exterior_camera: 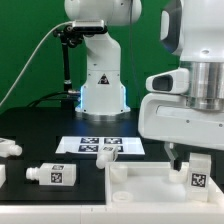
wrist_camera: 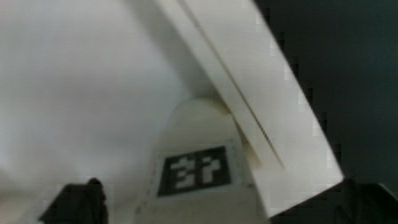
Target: Assemble one leg
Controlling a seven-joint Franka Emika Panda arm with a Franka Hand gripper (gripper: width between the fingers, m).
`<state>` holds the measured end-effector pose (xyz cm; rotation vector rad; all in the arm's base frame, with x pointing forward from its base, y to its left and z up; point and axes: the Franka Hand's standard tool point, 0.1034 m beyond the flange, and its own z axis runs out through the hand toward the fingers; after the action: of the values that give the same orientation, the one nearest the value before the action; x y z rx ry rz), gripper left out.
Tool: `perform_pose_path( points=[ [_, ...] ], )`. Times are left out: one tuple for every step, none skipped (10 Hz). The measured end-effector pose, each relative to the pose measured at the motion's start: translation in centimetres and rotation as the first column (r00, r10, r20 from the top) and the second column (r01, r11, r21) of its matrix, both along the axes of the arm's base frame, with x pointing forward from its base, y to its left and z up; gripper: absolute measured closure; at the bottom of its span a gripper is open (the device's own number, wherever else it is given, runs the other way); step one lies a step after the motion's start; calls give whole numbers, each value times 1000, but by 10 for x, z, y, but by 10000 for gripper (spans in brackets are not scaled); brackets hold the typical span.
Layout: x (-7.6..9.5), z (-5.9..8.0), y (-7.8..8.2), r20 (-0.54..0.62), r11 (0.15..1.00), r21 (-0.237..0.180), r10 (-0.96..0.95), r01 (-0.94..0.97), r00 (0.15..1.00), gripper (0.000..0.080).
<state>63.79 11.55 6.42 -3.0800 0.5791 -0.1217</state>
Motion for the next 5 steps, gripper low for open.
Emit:
perform_pose_path(
  points=[
    [-1, -1, 0, -4, 1000, 1, -27, 27, 1000, 151],
    [-1, -1, -1, -3, 999, 3, -49, 49, 999, 262],
    [-1, -1, -1, -3, 999, 3, -50, 50, 999, 399],
    [-1, -1, -1, -3, 994, 8, -106, 106, 994, 399],
    [-1, -2, -1, -4, 980, 15, -199, 199, 980, 517]
  ],
)
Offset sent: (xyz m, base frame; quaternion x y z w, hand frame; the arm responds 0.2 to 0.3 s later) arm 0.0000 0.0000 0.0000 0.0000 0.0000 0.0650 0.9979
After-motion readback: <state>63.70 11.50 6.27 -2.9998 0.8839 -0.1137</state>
